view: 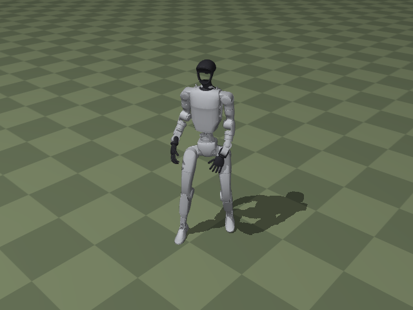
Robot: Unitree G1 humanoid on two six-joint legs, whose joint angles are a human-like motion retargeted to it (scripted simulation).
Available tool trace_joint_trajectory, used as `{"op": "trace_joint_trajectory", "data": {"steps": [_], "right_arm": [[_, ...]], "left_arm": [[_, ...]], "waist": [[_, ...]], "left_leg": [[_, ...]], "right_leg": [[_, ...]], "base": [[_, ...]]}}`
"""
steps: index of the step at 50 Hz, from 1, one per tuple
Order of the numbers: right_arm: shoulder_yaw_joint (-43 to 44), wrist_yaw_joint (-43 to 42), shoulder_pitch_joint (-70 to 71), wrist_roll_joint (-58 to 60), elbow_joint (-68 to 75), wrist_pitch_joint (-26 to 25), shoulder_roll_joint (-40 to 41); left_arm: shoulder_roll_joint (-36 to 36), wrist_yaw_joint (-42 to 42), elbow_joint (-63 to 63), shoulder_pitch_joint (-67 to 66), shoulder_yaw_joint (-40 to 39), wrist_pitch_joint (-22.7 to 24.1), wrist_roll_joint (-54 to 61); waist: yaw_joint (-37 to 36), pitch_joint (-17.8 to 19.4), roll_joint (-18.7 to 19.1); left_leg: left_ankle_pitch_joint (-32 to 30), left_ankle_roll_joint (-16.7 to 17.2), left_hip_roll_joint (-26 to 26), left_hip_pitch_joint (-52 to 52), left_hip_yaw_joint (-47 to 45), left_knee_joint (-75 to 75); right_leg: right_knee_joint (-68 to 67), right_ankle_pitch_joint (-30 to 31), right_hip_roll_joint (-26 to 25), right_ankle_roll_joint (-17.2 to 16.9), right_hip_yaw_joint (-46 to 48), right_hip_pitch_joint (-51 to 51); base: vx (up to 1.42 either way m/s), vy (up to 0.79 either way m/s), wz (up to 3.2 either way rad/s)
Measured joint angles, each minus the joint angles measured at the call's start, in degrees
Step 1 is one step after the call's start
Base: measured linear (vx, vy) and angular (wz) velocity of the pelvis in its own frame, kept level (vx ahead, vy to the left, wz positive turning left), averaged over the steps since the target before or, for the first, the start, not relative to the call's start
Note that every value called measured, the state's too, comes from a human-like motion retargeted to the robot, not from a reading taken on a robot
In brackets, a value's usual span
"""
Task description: Walk run
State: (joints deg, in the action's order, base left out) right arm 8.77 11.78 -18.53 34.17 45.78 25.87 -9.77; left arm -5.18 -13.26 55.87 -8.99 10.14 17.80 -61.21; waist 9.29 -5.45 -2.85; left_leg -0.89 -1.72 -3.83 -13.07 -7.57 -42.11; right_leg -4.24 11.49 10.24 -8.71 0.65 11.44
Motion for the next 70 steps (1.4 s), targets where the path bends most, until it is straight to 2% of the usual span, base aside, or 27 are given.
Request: {"op": "trace_joint_trajectory", "data": {"steps": [4, 7, 8, 10, 11, 12, 13, 15, 18, 21, 24, 27, 30, 35, 38, 42, 44, 50, 53, 55, 58, 60, 62, 63, 64, 67, 70], "right_arm": [[-2.5, 1.0, -0.9, 0.4, 0.9, 0.6, -0.2], [-2.9, 1.8, -0.7, 1.1, 1.2, 0.0, 0.3], [-2.5, 2.0, -0.6, 1.3, 1.3, -0.2, 0.6], [-1.5, 2.2, -0.5, 1.4, 1.6, -0.4, 0.9], [-0.9, 2.2, -0.4, 1.4, 1.8, -0.4, 1.3], [-0.5, 2.0, -0.3, 1.4, 2.1, -0.4, 1.5], [-0.3, 1.7, -0.2, 1.3, 2.4, -0.4, 1.7], [-0.3, 1.0, 0.0, 1.0, 3.3, -0.5, 2.7], [-1.5, 0.9, 0.4, 2.7, 3.9, -1.4, 3.6], [-1.8, 1.6, 1.6, 6.1, 4.4, -1.8, 3.6], [-1.5, 1.8, 2.0, 7.0, 5.3, -1.9, 3.6], [-1.5, 1.4, 3.1, 5.7, 7.8, -1.8, 4.0], [-1.2, 1.9, 4.7, 3.5, 10.1, -1.1, 4.4], [-1.7, -0.7, 7.6, 6.0, 8.5, 0.4, 2.9], [-1.0, -4.0, 9.5, 10.1, 8.1, 0.6, 2.1], [-0.1, -8.7, 11.7, 11.5, 9.2, 0.3, 2.5], [0.2, -10.8, 12.9, 10.4, 10.1, 0.7, 3.0], [0.1, -19.6, 18.8, 8.1, 14.2, 3.3, 4.3], [0.6, -25.1, 23.0, 9.1, 17.5, 3.3, 4.5], [1.4, -29.1, 26.6, 10.1, 20.3, 2.5, 4.0], [2.9, -34.4, 33.0, 13.6, 25.3, 0.2, 2.8], [4.1, -38.2, 37.4, 17.1, 28.4, -3.1, 1.8], [5.4, -42.2, 41.3, 19.3, 30.9, -7.7, 1.0], [6.3, -44.4, 43.1, 19.4, 31.8, -10.0, 0.6], [7.2, -46.7, 44.6, 18.8, 32.4, -12.0, 0.2], [9.7, -53.8, 48.9, 14.7, 33.0, -15.5, -1.0], [9.9, -59.5, 53.2, 10.4, 33.5, -19.1, -2.5]], "left_arm": [[-2.5, 4.7, -2.2, 1.1, 0.8, 1.3, -5.7], [-1.6, 4.9, -0.5, 0.5, -1.3, 0.9, -3.3], [-0.7, 4.4, 0.5, 0.2, -2.3, 0.6, -1.4], [0.8, 3.5, 2.6, -0.5, -3.7, -0.1, 2.3], [1.2, 2.9, 3.5, -0.4, -4.3, -0.4, 3.5], [1.5, 2.1, 4.2, -0.3, -4.8, -0.5, 4.7], [1.9, 0.7, 4.6, 0.0, -5.5, -0.1, 5.9], [1.9, -1.4, 4.7, 0.6, -6.5, 1.7, 9.1], [1.0, 0.6, 3.9, 0.8, -7.1, 2.5, 11.9], [0.5, 4.3, 2.7, 0.5, -8.4, 0.5, 9.6], [1.5, 5.6, 2.5, -0.1, -9.8, -1.3, 8.0], [2.4, 3.5, 2.6, 0.3, -11.8, -2.4, 7.9], [1.9, 2.2, 1.9, 1.4, -12.4, -2.1, 8.7], [-1.0, 2.4, 3.2, 5.1, -11.7, -1.4, 8.2], [-2.3, 3.8, 3.7, 6.6, -12.3, -2.1, 5.4], [-3.9, 6.2, 5.4, 8.1, -14.5, -3.6, 2.3], [-4.4, 7.0, 6.9, 8.4, -15.9, -4.6, 2.9], [-6.5, 5.9, 14.2, 10.9, -22.5, -5.4, 9.9], [-7.5, 3.8, 18.9, 13.8, -26.5, -7.9, 11.8], [-7.4, 2.8, 22.2, 15.7, -30.1, -11.8, 14.0], [-6.3, 2.2, 23.9, 17.2, -32.7, -14.3, 20.5], [-5.5, 0.1, 23.5, 17.2, -33.3, -12.0, 24.3], [-5.0, -2.7, 22.8, 17.0, -32.3, -8.8, 26.6], [-4.9, -3.8, 22.5, 17.1, -31.6, -7.6, 27.1], [-4.7, -4.3, 22.2, 17.2, -31.1, -6.8, 26.9], [-3.5, -2.7, 21.0, 17.6, -29.6, -6.1, 24.3], [-1.8, 1.3, 20.5, 17.1, -28.0, -5.6, 21.7]], "waist": [[-2.5, 0.9, -0.6], [-3.4, 1.8, 0.4], [-3.3, 2.0, 0.6], [-1.0, 1.3, 0.0], [0.8, 1.2, 1.4], [1.6, 1.2, 2.3], [0.4, 1.6, 2.1], [-3.1, 2.2, 1.1], [-3.4, 1.2, -1.5], [-3.8, 1.3, -3.0], [-3.7, 1.1, -3.0], [-3.5, 2.2, -3.1], [-4.6, 3.5, -3.4], [-7.4, 6.1, -2.7], [-6.9, 7.1, -0.9], [-6.8, 8.4, 0.9], [-5.7, 8.9, 1.5], [-1.2, 12.0, 2.6], [-0.5, 14.6, 2.8], [0.0, 16.9, 3.3], [0.3, 19.9, 4.2], [-0.4, 22.1, 4.9], [-2.1, 23.6, 6.6], [-2.6, 24.3, 7.2], [-3.0, 25.2, 8.0], [-5.2, 27.7, 10.4], [-6.1, 29.6, 13.1]], "left_leg": [[7.5, 0.8, 0.9, -3.0, -7.4, 6.2], [9.9, 1.4, 0.5, -1.8, -16.8, 17.8], [9.9, -0.9, 0.3, -0.9, -21.5, 21.9], [11.8, -12.4, 3.2, 2.2, -30.8, 27.1], [10.9, -5.9, 0.4, 4.5, -31.4, 29.6], [10.3, -1.5, -1.2, 5.6, -30.0, 30.9], [10.3, -1.2, -0.1, 3.9, -24.3, 29.9], [12.0, -2.0, 8.1, -1.5, -3.2, 26.7], [12.3, -2.8, -0.7, 1.4, -26.3, 25.5], [13.1, -2.4, -2.4, 2.0, -29.0, 23.2], [10.8, -0.1, -4.4, 4.0, -34.7, 25.4], [10.9, -0.1, -1.3, 3.3, -25.7, 27.7], [10.2, -1.1, -1.1, 4.3, -26.6, 30.5], [11.9, -3.5, -0.1, 4.1, -23.0, 33.9], [12.3, -4.3, -0.7, 2.8, -20.6, 34.1], [11.7, -4.4, -0.8, 0.3, -15.4, 33.2], [11.1, -4.2, -0.2, -0.8, -12.3, 32.8], [9.7, -4.1, 2.9, -3.8, -2.6, 31.5], [8.9, -3.9, 4.9, -5.1, 1.2, 30.5], [8.2, -3.6, 6.6, -5.5, 4.0, 30.2], [7.3, -2.7, 8.4, -6.0, 6.8, 30.4], [6.8, -2.0, 9.3, -6.8, 8.2, 30.3], [6.2, -1.3, 9.3, -8.3, 9.5, 30.1], [5.9, -1.1, 10.0, -9.1, 10.6, 30.0], [5.3, -0.8, 10.6, -9.6, 11.8, 30.1], [3.8, 0.6, 11.3, -11.2, 13.9, 31.1], [2.1, 1.8, 11.8, -12.8, 17.6, 32.6]], "right_leg": [[1.3, -1.1, -1.1, 2.3, 5.8, -1.7], [2.1, -2.3, -3.8, 4.1, 8.4, -3.5], [2.3, -2.9, -4.3, 4.6, 9.7, -4.3], [3.0, -4.0, -3.1, 4.9, 14.0, -5.7], [3.1, -4.7, -4.5, 5.3, 17.0, -6.3], [3.2, -5.4, -5.5, 5.7, 18.7, -6.9], [3.6, -5.7, -5.8, 6.0, 18.0, -7.5], [4.1, -6.3, -6.1, 6.5, 16.2, -8.4], [4.0, -7.6, -4.8, 7.1, 19.3, -8.1], [3.9, -8.8, -4.6, 7.5, 22.1, -8.7], [3.3, -9.9, -5.1, 7.5, 24.3, -9.1], [1.5, -10.6, -5.3, 7.1, 25.2, -9.8], [-2.1, -9.8, -4.4, 5.8, 25.5, -9.0], [-14.7, -2.9, -2.8, -0.2, 23.0, -3.7], [-23.4, 1.1, -2.4, -1.1, 19.8, 1.2], [-26.5, -3.1, -3.4, -3.3, 15.6, 3.6], [-24.8, -6.6, -6.1, -4.2, 10.1, 4.4], [-16.8, -14.0, -9.2, -1.1, -0.5, 5.8], [-12.3, -16.1, -10.0, -0.7, -6.8, 6.1], [-7.9, -17.7, -10.0, -0.8, -10.7, 6.4], [-2.4, -17.8, -10.4, -2.9, -17.2, 6.6], [0.0, -11.5, -9.3, 0.0, -19.3, 7.1], [-0.1, -13.7, -9.3, 4.1, -17.0, 7.7], [-1.3, -14.5, -7.5, 5.2, -9.7, 8.7], [-1.7, -14.8, -6.6, 6.0, -6.7, 9.3], [-2.2, -15.5, -6.3, 7.0, -7.5, 10.9], [-2.6, -15.6, -5.0, 7.9, -3.3, 12.5]], "base": [[0.11, -0.25, 1.03], [0.14, -0.15, 0.95], [0.16, -0.11, 1.35], [0.15, -0.06, 2.05], [0.16, 0.0, 2.33], [0.14, 0.04, 1.62], [0.11, 0.01, 0.64], [0.08, -0.04, 0.03], [0.03, -0.06, 0.94], [0.03, 0.02, 0.86], [0.09, 0.08, 0.66], [0.1, 0.19, 0.46], [0.05, 0.21, 0.36], [-0.03, 0.15, 0.42], [0.02, 0.25, 1.06], [0.04, 0.08, 1.4], [0.06, 0.03, 1.99], [0.05, -0.02, 2.17], [-0.01, -0.06, 1.85], [-0.12, -0.04, 2.03], [-0.08, -0.03, 1.64], [-0.06, -0.08, 1.18], [-0.07, -0.14, 1.11], [-0.14, -0.17, 1.48], [-0.2, -0.18, 1.74], [-0.16, -0.25, 1.34], [-0.09, -0.21, 1.21]]}}
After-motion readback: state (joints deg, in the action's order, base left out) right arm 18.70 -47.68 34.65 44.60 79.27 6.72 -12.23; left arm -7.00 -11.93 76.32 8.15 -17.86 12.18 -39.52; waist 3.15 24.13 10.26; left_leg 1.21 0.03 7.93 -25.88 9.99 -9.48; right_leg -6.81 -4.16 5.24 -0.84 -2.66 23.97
